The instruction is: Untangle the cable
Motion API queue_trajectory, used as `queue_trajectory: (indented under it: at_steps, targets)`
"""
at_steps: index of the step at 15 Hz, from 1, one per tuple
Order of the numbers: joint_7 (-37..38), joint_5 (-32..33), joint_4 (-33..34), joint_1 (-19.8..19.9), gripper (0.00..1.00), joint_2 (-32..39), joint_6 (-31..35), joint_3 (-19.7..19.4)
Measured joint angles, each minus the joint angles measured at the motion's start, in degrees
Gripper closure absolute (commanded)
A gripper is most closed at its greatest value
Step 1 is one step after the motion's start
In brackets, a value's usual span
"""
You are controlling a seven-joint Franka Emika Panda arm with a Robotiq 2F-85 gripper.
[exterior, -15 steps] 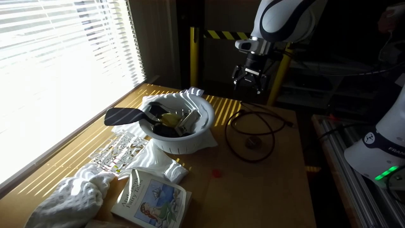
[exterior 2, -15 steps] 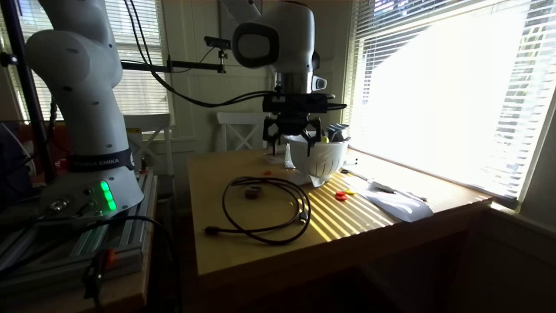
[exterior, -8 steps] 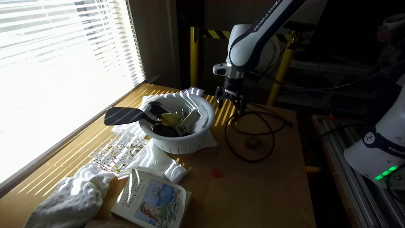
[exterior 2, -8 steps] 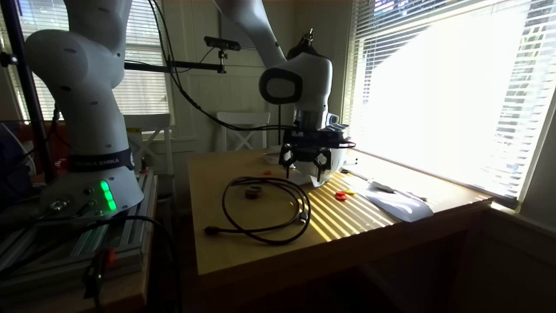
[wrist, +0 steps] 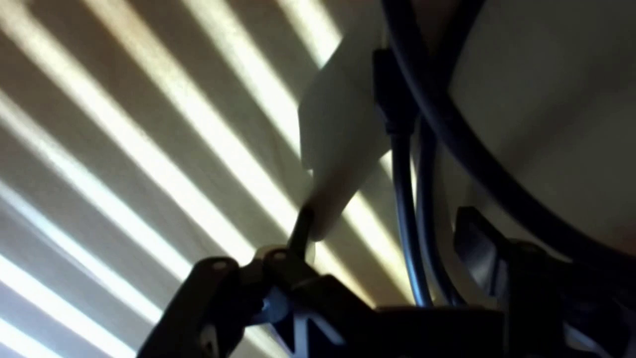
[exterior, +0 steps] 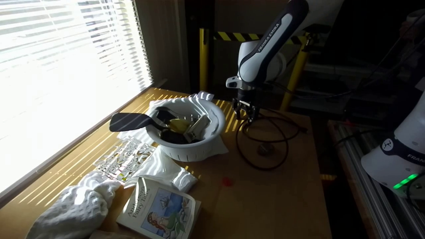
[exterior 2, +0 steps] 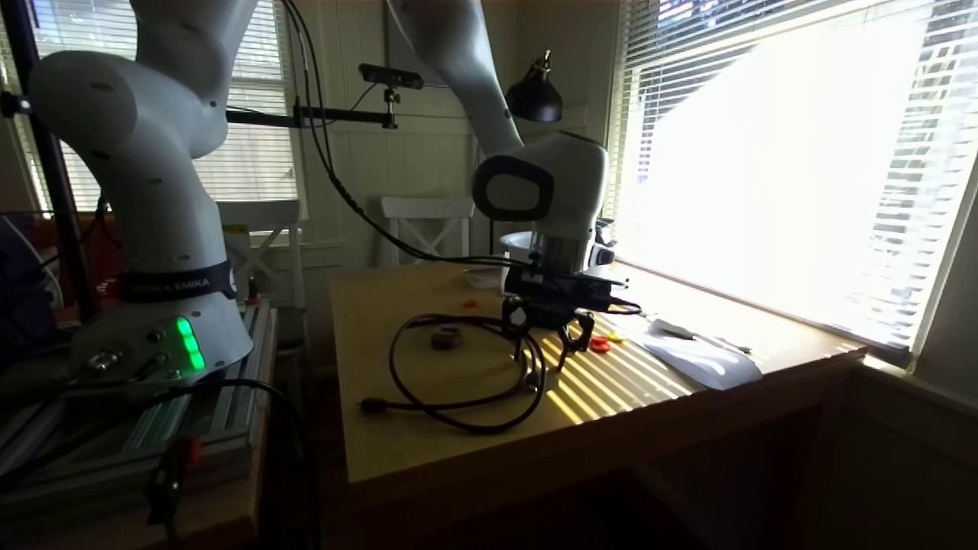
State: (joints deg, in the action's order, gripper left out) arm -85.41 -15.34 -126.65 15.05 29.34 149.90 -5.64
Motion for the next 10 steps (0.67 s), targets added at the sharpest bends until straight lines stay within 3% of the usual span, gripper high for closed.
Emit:
queue_trajectory:
  at_steps: [6, 10]
  targets:
    - [2.1, 1.6, 1.0, 1.3, 0.98, -0.4, -0.7, 1.5]
    - [4.8, 3.0, 1.0, 1.3, 0.98, -1.2, -3.8, 1.7]
